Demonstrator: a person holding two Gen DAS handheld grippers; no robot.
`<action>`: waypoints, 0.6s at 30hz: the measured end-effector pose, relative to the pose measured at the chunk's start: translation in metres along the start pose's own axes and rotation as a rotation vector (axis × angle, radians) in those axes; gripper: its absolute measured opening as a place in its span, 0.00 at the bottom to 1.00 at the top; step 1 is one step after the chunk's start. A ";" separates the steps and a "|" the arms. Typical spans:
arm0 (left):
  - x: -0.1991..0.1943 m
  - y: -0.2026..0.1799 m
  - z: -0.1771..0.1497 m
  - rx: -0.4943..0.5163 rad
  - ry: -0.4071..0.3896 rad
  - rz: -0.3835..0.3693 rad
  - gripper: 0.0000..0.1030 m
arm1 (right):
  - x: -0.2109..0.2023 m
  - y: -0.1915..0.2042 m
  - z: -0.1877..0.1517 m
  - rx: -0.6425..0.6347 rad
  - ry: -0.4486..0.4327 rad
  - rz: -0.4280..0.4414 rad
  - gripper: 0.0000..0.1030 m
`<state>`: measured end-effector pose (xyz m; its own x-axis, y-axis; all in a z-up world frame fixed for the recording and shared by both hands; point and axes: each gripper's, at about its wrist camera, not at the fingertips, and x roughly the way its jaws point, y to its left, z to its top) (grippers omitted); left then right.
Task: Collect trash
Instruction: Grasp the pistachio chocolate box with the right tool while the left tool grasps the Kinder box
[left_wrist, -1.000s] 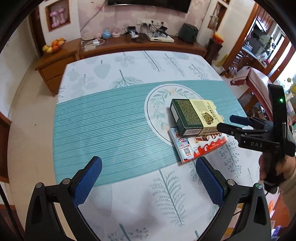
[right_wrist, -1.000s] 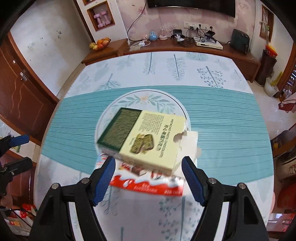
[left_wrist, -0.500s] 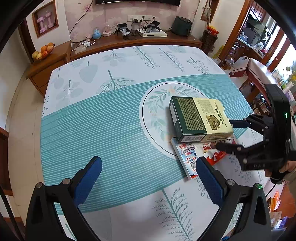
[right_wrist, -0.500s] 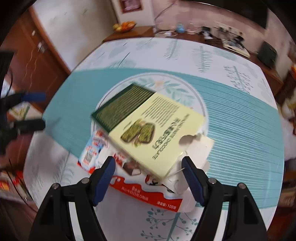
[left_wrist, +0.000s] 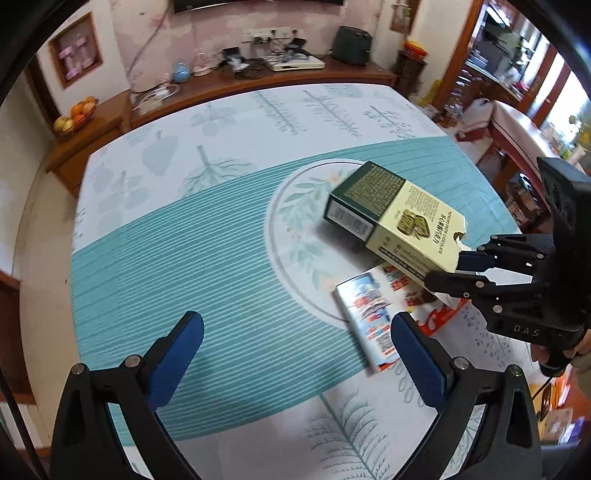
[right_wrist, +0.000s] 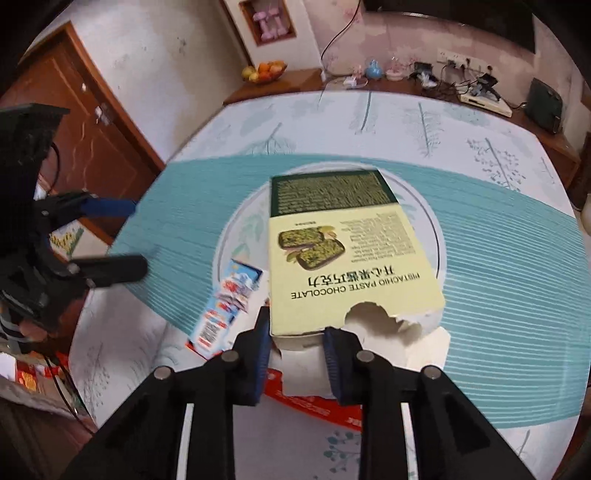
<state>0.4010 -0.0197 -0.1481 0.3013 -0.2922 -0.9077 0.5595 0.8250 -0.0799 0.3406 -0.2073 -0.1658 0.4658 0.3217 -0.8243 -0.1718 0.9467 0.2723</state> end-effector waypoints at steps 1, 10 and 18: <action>0.002 -0.003 0.002 0.021 0.005 -0.016 0.98 | -0.004 -0.001 -0.001 0.025 -0.020 -0.001 0.25; 0.028 -0.059 0.019 0.347 0.045 -0.104 0.98 | -0.049 -0.027 -0.034 0.294 -0.203 -0.113 0.24; 0.068 -0.104 0.020 0.645 0.152 -0.148 0.99 | -0.071 -0.044 -0.084 0.492 -0.253 -0.215 0.24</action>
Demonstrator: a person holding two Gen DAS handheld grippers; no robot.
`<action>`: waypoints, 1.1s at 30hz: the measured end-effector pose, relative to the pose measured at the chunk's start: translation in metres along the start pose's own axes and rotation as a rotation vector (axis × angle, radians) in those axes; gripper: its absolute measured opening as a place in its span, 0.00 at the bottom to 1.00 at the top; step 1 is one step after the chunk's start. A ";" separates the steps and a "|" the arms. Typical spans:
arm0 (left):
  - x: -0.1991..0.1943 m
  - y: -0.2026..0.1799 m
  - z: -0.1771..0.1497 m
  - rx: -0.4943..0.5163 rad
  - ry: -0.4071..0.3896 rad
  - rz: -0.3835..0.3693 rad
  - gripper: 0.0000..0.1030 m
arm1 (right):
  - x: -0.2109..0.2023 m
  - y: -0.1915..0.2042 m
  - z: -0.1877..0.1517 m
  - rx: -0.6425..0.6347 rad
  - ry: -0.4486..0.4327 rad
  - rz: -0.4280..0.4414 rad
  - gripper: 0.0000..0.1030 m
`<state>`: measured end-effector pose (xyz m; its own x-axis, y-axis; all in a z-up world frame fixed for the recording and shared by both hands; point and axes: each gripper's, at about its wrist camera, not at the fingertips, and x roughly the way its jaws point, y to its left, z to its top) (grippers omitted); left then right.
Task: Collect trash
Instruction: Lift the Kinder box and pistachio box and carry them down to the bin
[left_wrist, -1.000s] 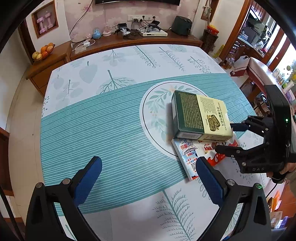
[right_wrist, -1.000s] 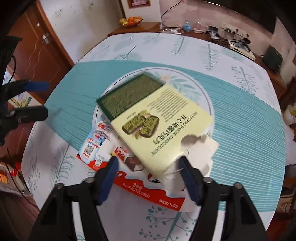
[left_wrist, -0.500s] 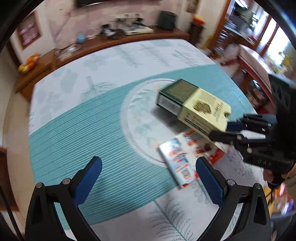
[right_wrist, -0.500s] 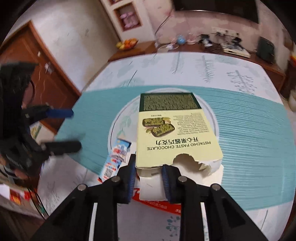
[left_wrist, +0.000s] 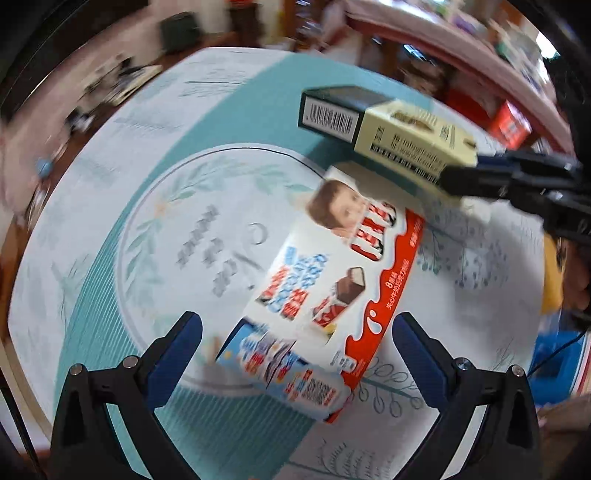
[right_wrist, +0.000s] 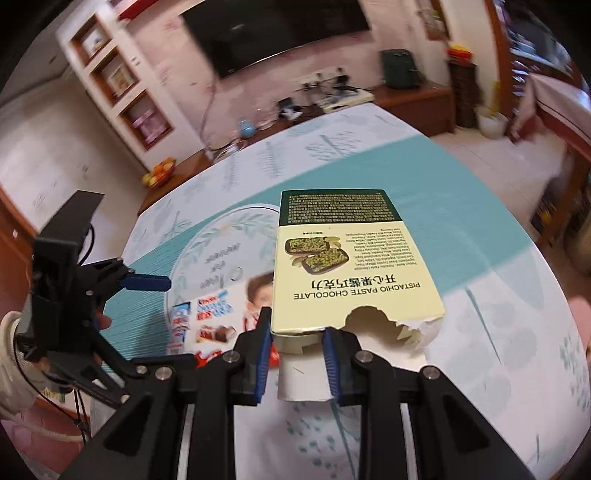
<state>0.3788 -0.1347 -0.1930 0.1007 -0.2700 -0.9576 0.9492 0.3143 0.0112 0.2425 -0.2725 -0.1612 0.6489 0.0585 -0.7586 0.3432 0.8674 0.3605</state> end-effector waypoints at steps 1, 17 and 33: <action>0.003 -0.002 0.001 0.027 0.008 0.001 0.99 | 0.000 -0.002 -0.002 0.007 -0.002 -0.006 0.24; 0.027 -0.002 0.026 -0.034 0.052 0.013 0.88 | -0.021 -0.012 -0.026 0.077 -0.032 -0.024 0.24; -0.111 -0.060 -0.061 -0.480 -0.149 0.092 0.87 | -0.099 0.019 -0.046 -0.078 -0.048 0.172 0.24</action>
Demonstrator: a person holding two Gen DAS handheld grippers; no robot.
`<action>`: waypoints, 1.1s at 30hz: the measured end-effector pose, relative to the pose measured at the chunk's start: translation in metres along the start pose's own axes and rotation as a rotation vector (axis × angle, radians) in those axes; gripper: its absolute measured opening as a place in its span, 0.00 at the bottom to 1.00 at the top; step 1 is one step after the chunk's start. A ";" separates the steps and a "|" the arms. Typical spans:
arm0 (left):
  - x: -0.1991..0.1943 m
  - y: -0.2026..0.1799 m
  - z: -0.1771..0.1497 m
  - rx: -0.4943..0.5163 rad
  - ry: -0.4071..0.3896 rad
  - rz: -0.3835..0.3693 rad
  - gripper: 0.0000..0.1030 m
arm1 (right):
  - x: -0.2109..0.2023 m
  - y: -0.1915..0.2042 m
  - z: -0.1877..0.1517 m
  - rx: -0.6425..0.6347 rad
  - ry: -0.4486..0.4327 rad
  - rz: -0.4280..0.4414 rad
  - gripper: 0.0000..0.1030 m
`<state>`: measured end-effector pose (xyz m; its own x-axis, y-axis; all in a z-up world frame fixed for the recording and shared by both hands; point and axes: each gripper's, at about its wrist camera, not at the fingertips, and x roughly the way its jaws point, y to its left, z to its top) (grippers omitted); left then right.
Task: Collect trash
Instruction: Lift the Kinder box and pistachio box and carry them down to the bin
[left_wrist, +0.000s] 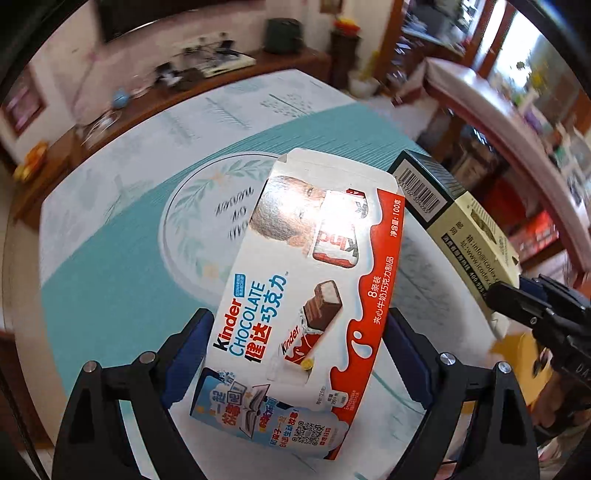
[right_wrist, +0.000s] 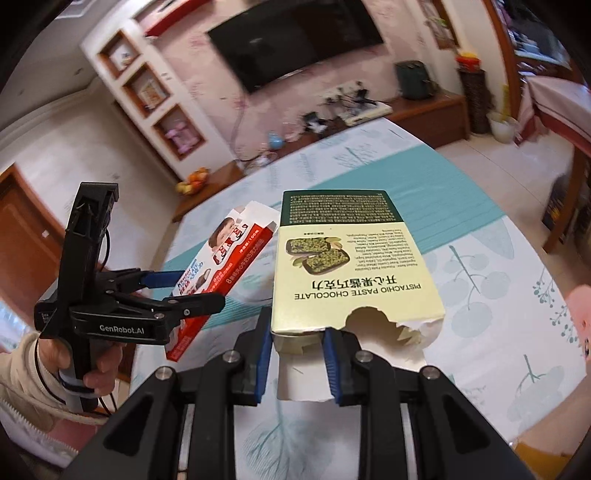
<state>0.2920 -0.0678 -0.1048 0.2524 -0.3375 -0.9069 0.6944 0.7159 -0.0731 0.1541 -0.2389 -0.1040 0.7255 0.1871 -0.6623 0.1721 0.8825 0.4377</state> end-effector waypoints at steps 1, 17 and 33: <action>-0.012 -0.005 -0.010 -0.019 -0.013 0.014 0.87 | -0.010 0.003 -0.003 -0.019 0.000 0.019 0.24; -0.115 -0.141 -0.185 -0.379 -0.100 0.194 0.87 | -0.152 0.004 -0.104 -0.271 0.154 0.271 0.24; 0.009 -0.171 -0.320 -0.468 0.149 0.113 0.88 | -0.098 -0.051 -0.262 -0.115 0.420 0.164 0.24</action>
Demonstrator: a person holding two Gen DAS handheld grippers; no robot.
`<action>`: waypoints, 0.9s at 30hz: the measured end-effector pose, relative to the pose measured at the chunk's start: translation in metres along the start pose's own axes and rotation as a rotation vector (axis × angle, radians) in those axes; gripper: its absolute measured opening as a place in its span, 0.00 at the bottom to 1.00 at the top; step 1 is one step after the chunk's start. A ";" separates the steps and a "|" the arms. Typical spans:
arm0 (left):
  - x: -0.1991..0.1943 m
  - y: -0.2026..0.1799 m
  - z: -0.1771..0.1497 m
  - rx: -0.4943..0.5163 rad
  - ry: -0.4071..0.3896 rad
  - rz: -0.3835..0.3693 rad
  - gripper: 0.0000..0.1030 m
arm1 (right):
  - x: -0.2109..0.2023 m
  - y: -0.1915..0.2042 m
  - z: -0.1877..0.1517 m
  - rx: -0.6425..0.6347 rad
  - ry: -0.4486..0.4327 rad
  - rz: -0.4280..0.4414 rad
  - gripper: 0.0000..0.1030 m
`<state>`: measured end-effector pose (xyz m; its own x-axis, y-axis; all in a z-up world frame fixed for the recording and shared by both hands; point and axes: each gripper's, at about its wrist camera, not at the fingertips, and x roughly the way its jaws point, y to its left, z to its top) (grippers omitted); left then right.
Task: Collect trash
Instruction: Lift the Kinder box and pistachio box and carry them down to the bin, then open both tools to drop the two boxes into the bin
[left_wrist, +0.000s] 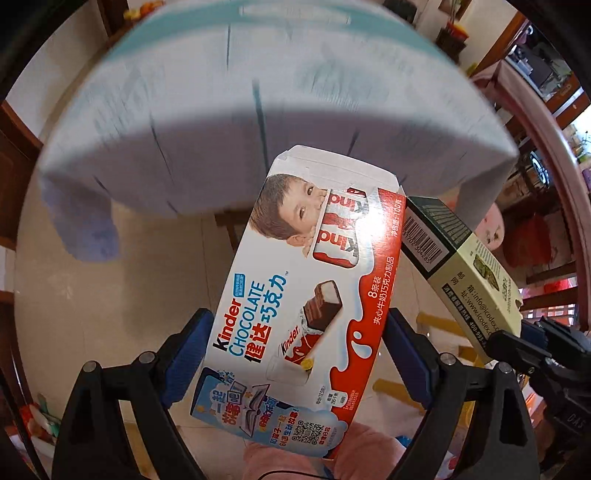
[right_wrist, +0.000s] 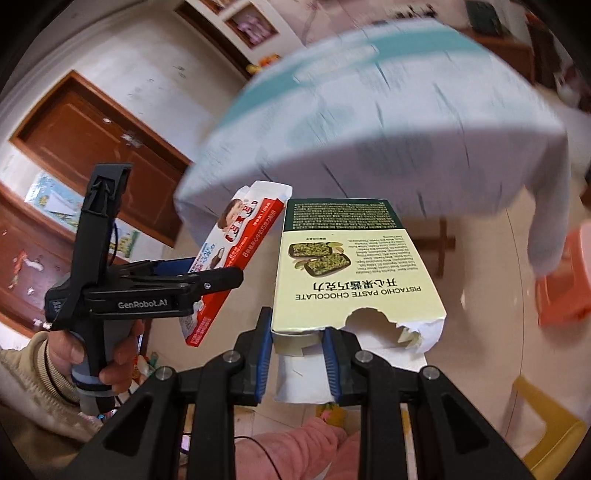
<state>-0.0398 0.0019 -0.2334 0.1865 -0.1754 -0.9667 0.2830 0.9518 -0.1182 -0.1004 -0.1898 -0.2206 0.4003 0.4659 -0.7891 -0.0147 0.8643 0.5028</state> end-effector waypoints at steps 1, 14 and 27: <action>0.016 0.004 -0.001 -0.001 0.012 -0.001 0.88 | 0.015 -0.008 -0.007 0.016 0.011 -0.014 0.24; 0.213 0.027 -0.016 0.069 -0.012 0.028 0.88 | 0.268 -0.112 -0.043 0.098 0.089 -0.133 0.26; 0.302 0.051 -0.004 0.049 -0.019 0.013 0.88 | 0.297 -0.144 -0.055 0.136 -0.009 -0.178 0.69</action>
<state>0.0273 -0.0019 -0.5325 0.2085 -0.1688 -0.9634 0.3264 0.9405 -0.0942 -0.0297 -0.1653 -0.5461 0.3938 0.3063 -0.8667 0.1802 0.8988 0.3995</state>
